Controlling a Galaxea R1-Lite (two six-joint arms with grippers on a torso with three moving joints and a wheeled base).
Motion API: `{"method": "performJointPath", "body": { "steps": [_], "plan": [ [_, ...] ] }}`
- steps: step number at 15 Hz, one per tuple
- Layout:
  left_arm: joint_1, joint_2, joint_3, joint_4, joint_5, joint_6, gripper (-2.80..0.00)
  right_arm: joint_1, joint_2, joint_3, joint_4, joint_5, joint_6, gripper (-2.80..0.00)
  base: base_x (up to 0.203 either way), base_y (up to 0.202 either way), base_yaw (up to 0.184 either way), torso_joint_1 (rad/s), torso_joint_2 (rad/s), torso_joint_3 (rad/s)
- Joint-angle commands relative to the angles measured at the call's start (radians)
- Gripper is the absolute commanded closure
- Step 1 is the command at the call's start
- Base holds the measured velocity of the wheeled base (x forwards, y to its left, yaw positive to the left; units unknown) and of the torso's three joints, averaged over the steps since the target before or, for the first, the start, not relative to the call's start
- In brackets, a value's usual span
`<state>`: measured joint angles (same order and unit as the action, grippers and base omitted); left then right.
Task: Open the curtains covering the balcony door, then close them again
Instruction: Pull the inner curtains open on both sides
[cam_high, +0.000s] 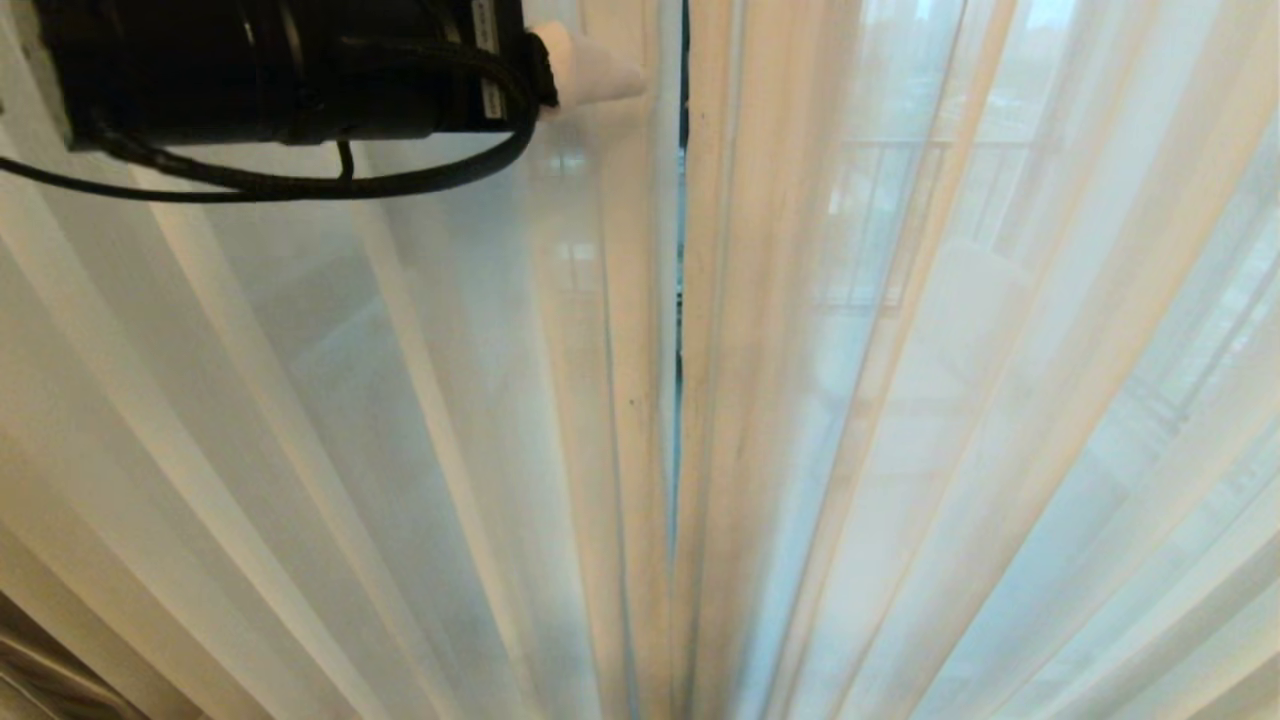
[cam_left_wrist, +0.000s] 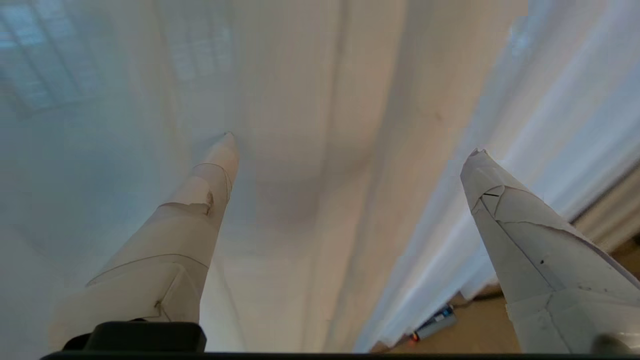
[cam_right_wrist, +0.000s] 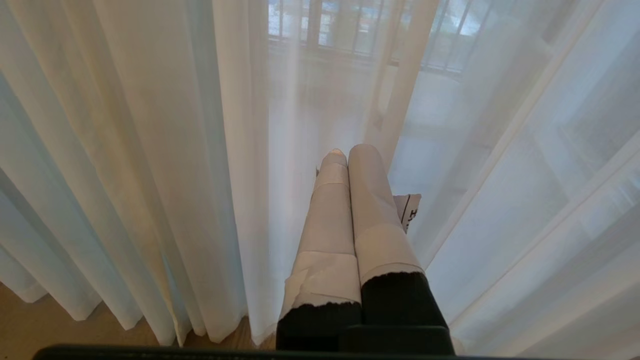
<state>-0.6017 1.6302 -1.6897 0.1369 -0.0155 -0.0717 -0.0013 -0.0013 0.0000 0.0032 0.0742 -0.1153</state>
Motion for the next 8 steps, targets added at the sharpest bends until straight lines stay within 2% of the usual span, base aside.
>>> {"method": "performJointPath", "body": {
  "steps": [1, 6, 8],
  "plan": [
    [0.0, 0.087, -0.086, 0.008, 0.021, 0.0, -2.8, 0.0, 0.001, 0.0, 0.0, 0.001, -0.001, 0.0, 0.0, 0.0, 0.0, 0.0, 0.0, 0.0],
    [-0.001, 0.209, -0.267, 0.01, 0.096, 0.0, -2.8, 0.0, 0.001, 0.0, 0.0, 0.001, -0.001, 0.0, 0.0, 0.0, 0.0, 0.0, 0.0, 0.0],
    [-0.001, 0.235, -0.297, 0.009, 0.123, 0.004, -2.8, 0.0, 0.001, 0.0, 0.0, 0.001, -0.001, 0.0, 0.0, 0.0, 0.0, 0.0, 0.0, 0.0]
  ]
}}
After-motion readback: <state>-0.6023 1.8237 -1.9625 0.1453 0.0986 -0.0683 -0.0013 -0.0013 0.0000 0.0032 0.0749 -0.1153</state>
